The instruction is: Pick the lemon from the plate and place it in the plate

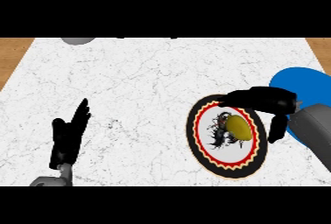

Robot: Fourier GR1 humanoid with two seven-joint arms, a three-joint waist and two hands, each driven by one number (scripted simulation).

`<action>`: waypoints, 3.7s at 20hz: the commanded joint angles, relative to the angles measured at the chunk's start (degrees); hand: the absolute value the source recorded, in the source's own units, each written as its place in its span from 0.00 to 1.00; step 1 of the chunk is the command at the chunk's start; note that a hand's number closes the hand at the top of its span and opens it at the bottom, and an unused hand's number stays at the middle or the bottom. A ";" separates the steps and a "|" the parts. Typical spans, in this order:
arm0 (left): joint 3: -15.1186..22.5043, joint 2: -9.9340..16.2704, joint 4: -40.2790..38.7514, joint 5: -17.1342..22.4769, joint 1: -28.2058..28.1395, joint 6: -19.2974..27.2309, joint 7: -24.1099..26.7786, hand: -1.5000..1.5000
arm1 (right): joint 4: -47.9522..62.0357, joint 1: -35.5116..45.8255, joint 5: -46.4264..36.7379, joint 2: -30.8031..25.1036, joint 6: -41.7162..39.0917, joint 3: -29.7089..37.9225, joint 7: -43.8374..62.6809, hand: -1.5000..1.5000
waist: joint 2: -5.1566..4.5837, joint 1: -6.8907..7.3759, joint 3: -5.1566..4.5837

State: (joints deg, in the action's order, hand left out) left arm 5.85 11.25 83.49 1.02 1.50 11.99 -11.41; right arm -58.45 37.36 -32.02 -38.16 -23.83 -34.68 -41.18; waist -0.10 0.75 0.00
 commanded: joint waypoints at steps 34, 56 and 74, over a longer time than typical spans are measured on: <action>-5.15 -1.49 -1.85 -2.26 2.14 -3.68 -0.33 0.50 | 14.78 -0.55 -16.32 12.48 9.96 11.97 -3.99 1.00 | 0.04 -0.73 -0.01; -3.91 -1.97 5.19 -2.87 -1.97 -2.64 -5.02 0.50 | -16.02 -7.71 -17.37 13.77 39.56 34.24 62.87 1.00 | 0.89 -2.36 -0.06; -3.54 -4.98 1.94 -4.84 -1.18 -3.52 -0.74 0.50 | 3.15 -8.16 -14.86 6.51 39.35 48.37 54.05 1.00 | -0.06 -0.07 0.03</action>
State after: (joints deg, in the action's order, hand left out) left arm 1.62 7.14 84.37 -3.48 1.10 8.53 -12.18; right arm -64.41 27.33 -46.17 -30.63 13.23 12.34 17.52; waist -0.04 0.31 0.00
